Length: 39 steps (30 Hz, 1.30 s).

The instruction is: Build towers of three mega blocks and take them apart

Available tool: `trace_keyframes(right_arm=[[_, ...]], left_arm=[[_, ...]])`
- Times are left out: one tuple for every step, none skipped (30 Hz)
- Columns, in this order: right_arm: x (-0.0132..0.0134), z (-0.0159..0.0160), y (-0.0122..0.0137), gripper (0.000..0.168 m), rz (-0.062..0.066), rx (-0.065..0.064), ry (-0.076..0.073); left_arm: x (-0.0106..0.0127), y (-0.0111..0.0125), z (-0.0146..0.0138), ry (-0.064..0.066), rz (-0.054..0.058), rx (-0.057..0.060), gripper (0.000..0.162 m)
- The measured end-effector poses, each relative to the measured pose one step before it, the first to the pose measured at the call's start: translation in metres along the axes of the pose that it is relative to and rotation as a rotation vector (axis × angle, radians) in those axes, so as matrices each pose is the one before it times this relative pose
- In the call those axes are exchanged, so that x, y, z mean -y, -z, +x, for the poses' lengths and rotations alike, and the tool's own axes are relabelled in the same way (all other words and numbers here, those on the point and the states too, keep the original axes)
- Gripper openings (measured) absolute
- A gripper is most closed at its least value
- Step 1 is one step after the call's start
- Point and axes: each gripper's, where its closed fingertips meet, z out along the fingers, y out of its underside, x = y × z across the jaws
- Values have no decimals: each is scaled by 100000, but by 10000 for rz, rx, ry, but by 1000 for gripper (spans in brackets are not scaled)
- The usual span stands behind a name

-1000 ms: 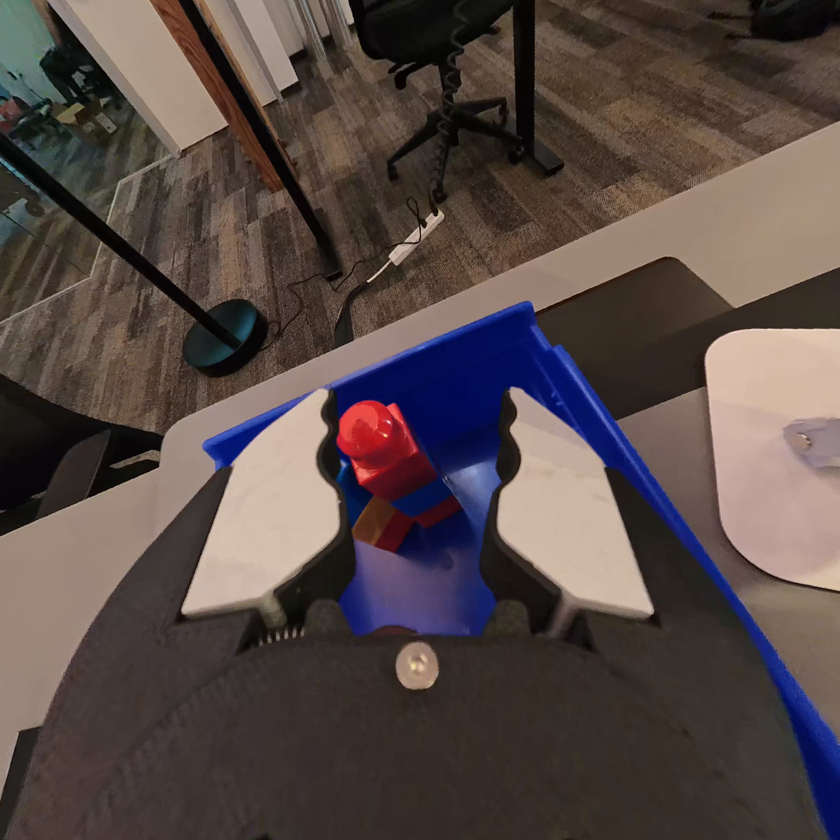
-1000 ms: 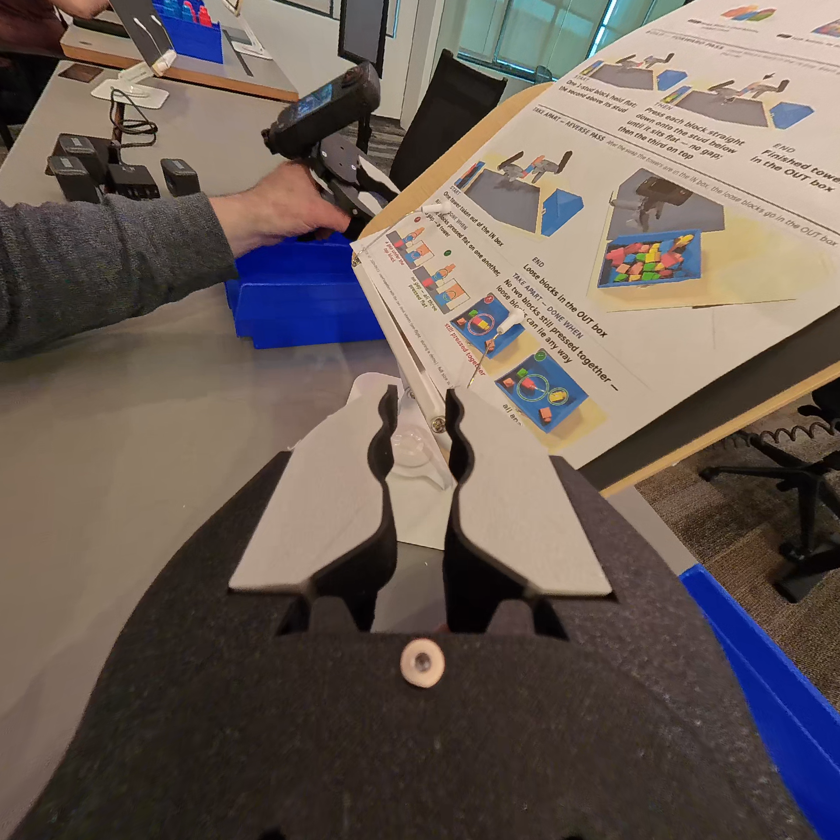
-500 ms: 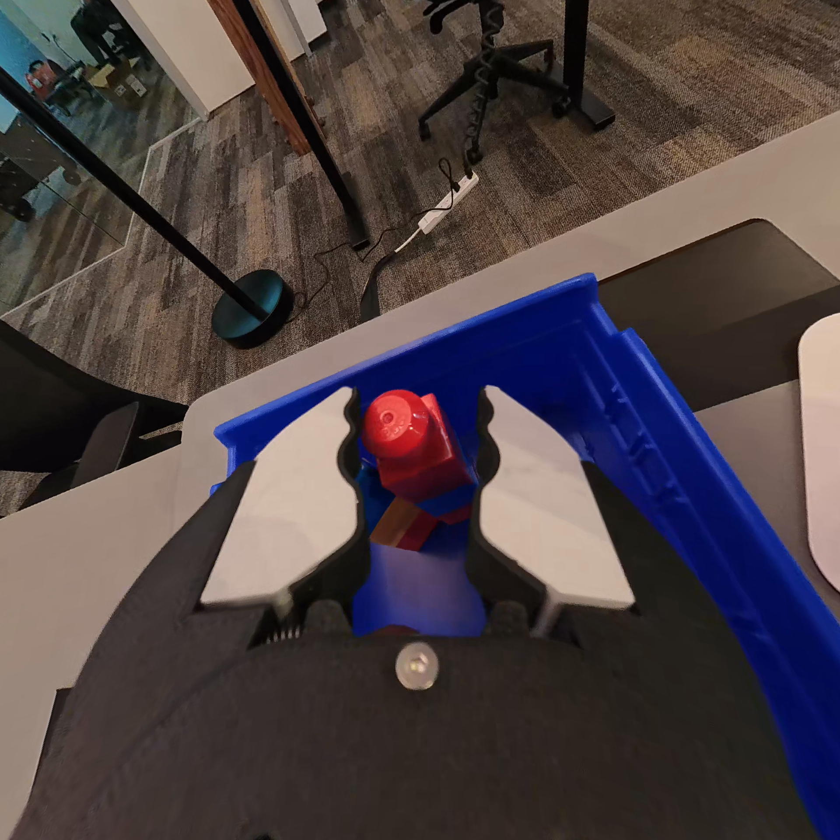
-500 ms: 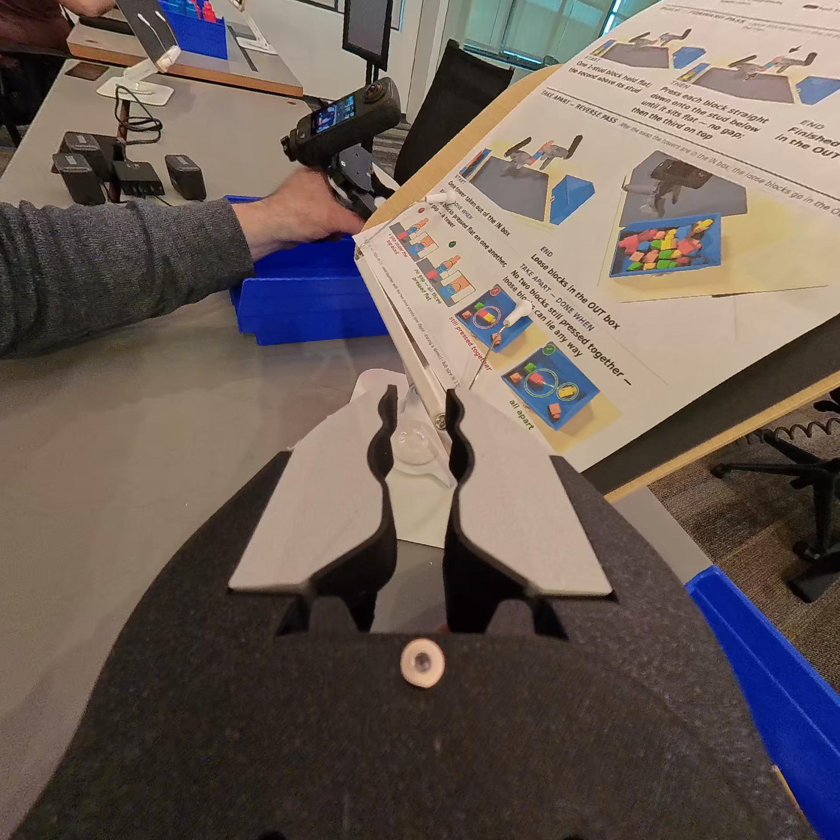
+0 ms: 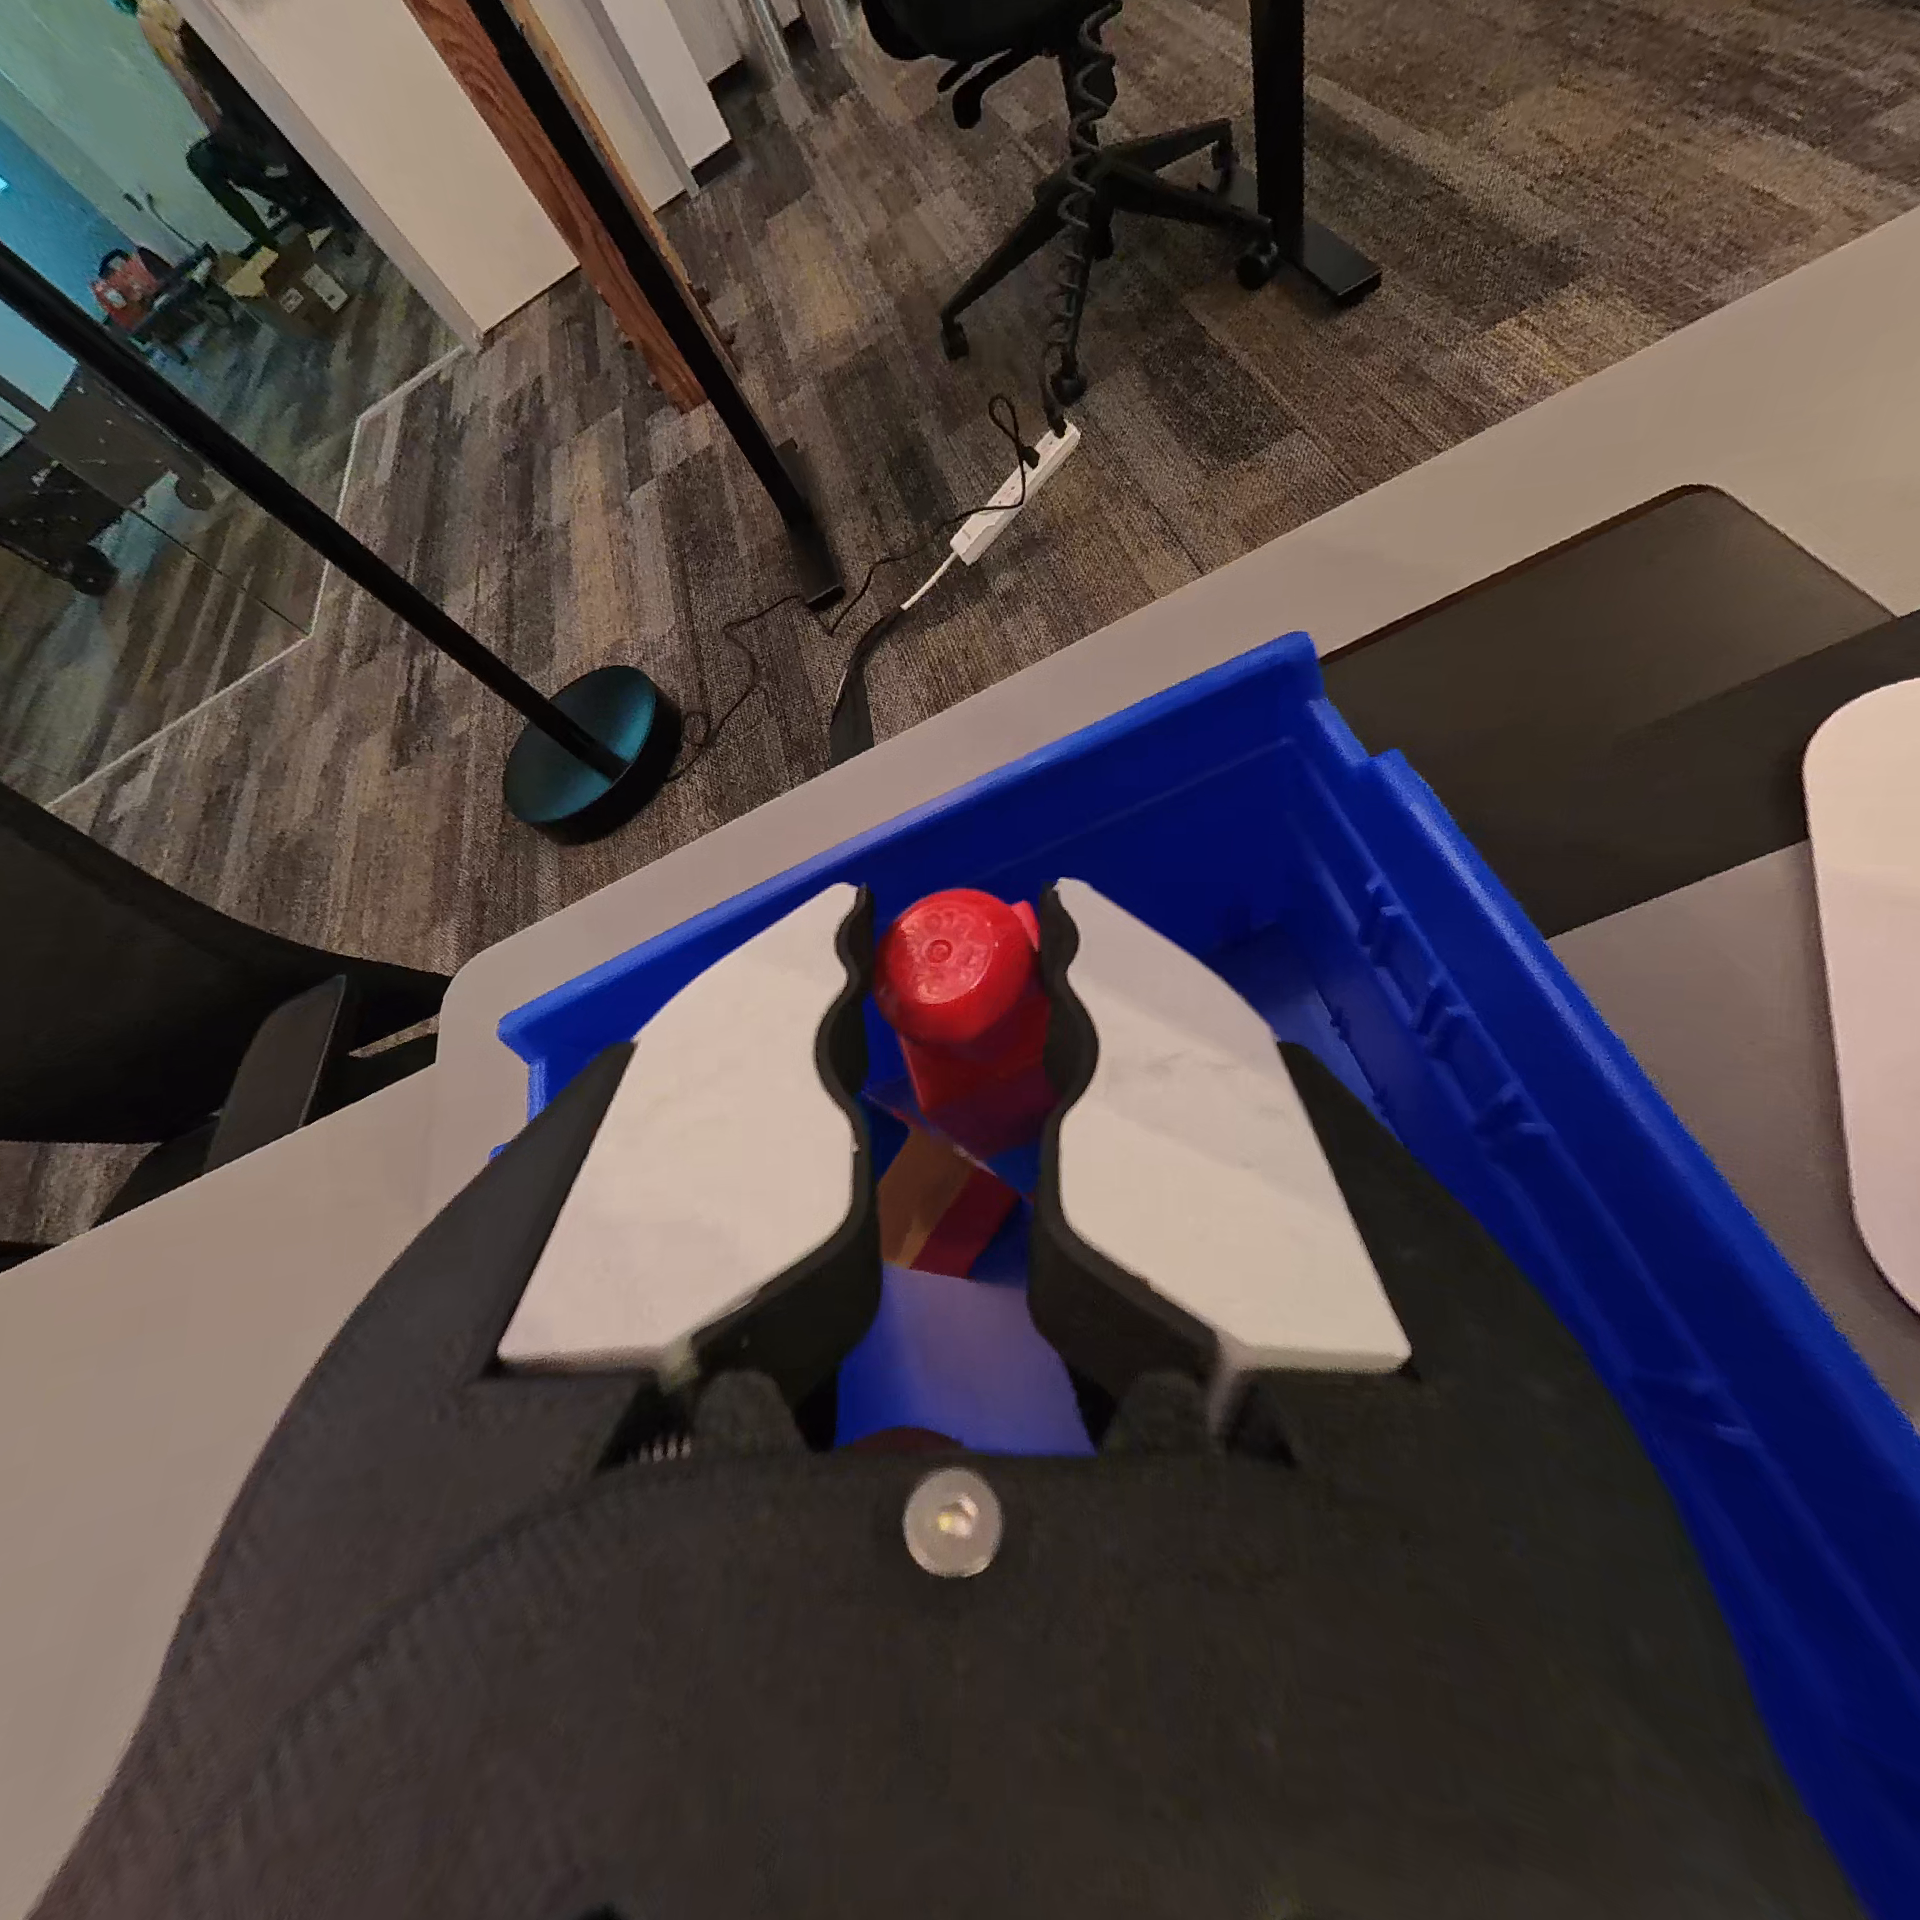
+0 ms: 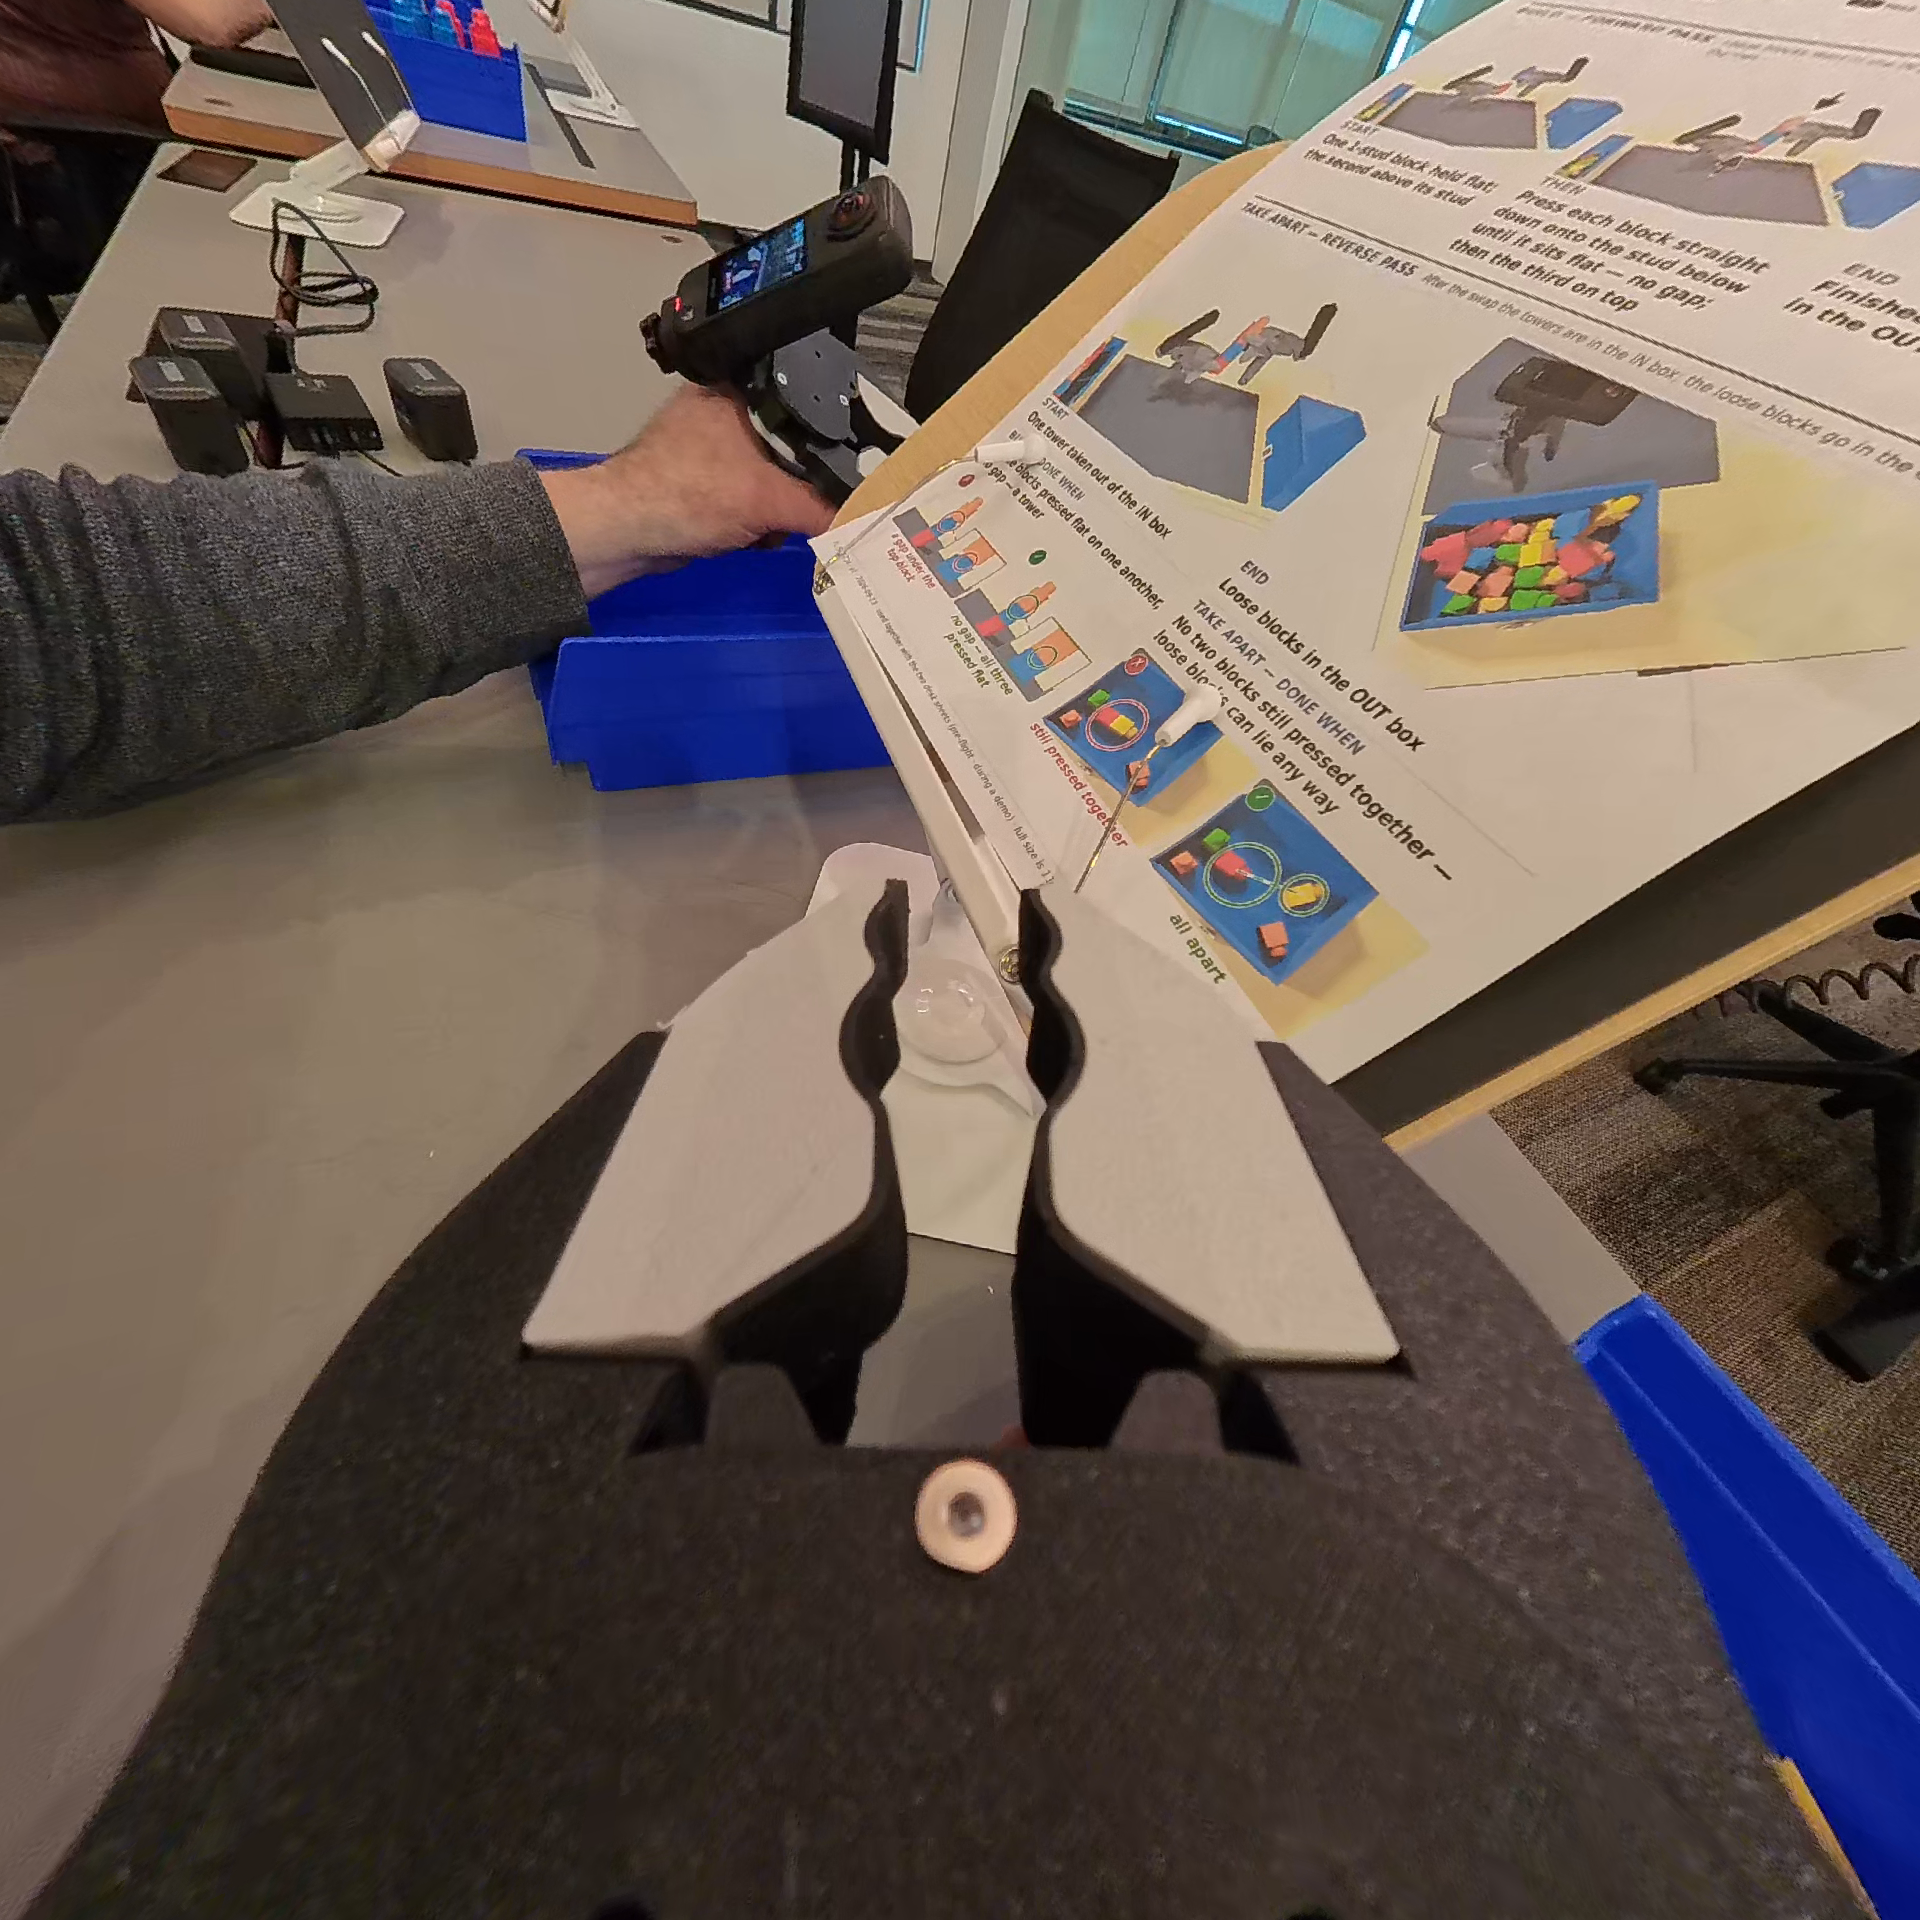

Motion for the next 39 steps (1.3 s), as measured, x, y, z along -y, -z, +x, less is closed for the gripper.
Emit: trace_keyframes(right_arm=[[22, -29, -3, 20, 4, 9, 11], [5, -13, -2, 20, -1, -3, 14], [9, -12, 3, 20, -3, 1, 1], [16, -8, 10, 20, 8, 5, -2], [14, 11, 11, 20, 9, -1, -5], [-5, 2, 2, 20, -1, 4, -9], [4, -1, -8, 20, 3, 4, -6], [28, -19, 4, 20, 17, 10, -7], [50, -39, 6, 20, 27, 20, -10], [55, -46, 12, 20, 20, 20, -3], [46, -52, -2, 20, 13, 10, 9], [60, -43, -2, 21, 16, 6, 11], [73, -78, -9, 21, 24, 21, 7], [83, -146, -28, 22, 33, 61, 15], [151, -169, -13, 23, 63, 60, 30], [197, -127, -13, 24, 93, 17, 21], [207, -152, -39, 25, 79, 34, 0], [195, -274, -47, 26, 66, 98, 13], [236, -302, -67, 27, 89, 98, 44], [255, -270, -87, 28, 95, 50, 44], [223, -288, -127, 28, 60, 62, 30], [198, -371, -168, 29, 41, 102, 34], [210, -401, -214, 29, 62, 102, 49], [216, -435, -244, 31, 73, 105, 56], [206, -466, -282, 33, 63, 122, 57], [184, -495, -308, 35, 57, 140, 51], [178, -498, -340, 37, 59, 129, 58], [193, -487, -362, 39, 84, 121, 72], [201, -571, -388, 42, 117, 170, 75], [158, -585, -456, 44, 101, 181, 46], [51, -597, -502, 48, 36, 198, 17], [-27, -619, -522, 51, -18, 216, 26], [-22, -584, -505, 54, -8, 189, 53], [32, -533, -475, 57, 34, 157, 60], [51, -522, -438, 60, 53, 160, 42], [24, -465, -357, 61, 25, 167, 24], [-1, -339, -294, 63, 14, 115, -7], [24, -259, -221, 66, 38, 116, -63], [68, -314, -149, 67, 68, 174, -69]], left_arm=[[2, 17, 29, 1, 6, 32, 29], [21, 29, 2, -15, 27, 36, 29], [65, 26, 66, -44, 64, -14, 29], [110, 40, 84, -26, 69, -42, 29], [108, 51, -1, -12, 60, 10, 29], [106, 83, -67, -20, 59, 44, 29], [136, 104, -35, 1, 56, 1, 29], [147, 139, 67, 21, 50, -69, 29], [211, 231, 22, -5, 74, -38, 29], [289, 347, -43, -29, 99, 11, 29], [392, 469, -30, -16, 128, -6, 29], [483, 590, 33, -10, 142, -49, 29], [522, 691, 66, -21, 115, -58, 29], [543, 828, 88, -72, 81, -48, 29], [657, 961, 69, -132, 120, 3, 29], [662, 1054, 43, -165, 107, 22, 30], [613, 1126, 30, -122, 39, 12, 30], [699, 1199, 121, -102, 102, -45, 30], [763, 1240, 146, -53, 154, -61, 29], [860, 1238, 216, -36, 211, -87, 29], [826, 1191, 287, -79, 171, -123, 29], [766, 1186, 261, -140, 118, -60, 29], [792, 1179, 193, -138, 112, 14, 29], [817, 1165, 319, -156, 120, -38, 29], [818, 1123, 477, -169, 118, -111, 29], [871, 1068, 546, -105, 144, -126, 29], [996, 1015, 797, -100, 200, -221, 29], [1092, 937, 1132, -74, 228, -377, 29], [1214, 800, 1343, -74, 274, -418, 29], [1198, 615, 1476, -103, 253, -407, 29], [1129, 428, 1678, -125, 196, -487, 29], [1172, 254, 1835, -121, 239, -549, 29], [1207, 59, 1857, -127, 296, -534, 29], [1064, -191, 1885, -103, 236, -569, 29], [892, -402, 1887, -112, 148, -593, 29], [873, -501, 1723, -137, 187, -523, 29], [744, -581, 1555, -111, 163, -510, 29], [604, -636, 1458, -75, 121, -545, 29], [578, -633, 1159, -40, 154, -441, 29]])
